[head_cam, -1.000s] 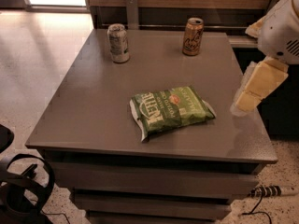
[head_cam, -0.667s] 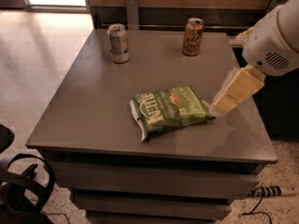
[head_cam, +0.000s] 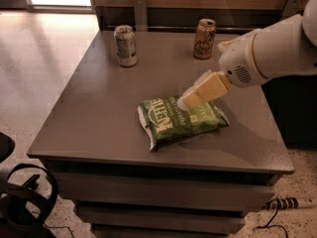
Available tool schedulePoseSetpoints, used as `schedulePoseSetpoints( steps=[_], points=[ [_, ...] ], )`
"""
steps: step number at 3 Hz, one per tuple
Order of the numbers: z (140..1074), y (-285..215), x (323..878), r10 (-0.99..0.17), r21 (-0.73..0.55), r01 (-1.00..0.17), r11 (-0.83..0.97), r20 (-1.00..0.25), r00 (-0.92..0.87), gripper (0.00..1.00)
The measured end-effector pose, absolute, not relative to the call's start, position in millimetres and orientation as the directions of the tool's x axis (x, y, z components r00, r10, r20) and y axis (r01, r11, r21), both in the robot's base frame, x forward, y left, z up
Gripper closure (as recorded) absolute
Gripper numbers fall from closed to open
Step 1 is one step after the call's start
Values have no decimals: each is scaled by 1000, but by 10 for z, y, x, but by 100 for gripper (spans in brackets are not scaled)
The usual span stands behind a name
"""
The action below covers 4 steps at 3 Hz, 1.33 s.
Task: Pick 7up can
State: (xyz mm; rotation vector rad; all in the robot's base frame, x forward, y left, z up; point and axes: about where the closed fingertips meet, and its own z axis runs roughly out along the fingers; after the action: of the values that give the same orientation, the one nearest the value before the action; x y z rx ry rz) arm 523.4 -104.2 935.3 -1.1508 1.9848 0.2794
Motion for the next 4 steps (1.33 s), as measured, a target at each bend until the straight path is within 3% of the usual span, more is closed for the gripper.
schedulePoseSetpoints(
  steps=[2,4],
  points=[
    [9305,-548,5998,-390,-146,-755,640,-908,-155,0],
    [9207,-406,6414,-379,-141,-756,639,-913,-151,0]
  ],
)
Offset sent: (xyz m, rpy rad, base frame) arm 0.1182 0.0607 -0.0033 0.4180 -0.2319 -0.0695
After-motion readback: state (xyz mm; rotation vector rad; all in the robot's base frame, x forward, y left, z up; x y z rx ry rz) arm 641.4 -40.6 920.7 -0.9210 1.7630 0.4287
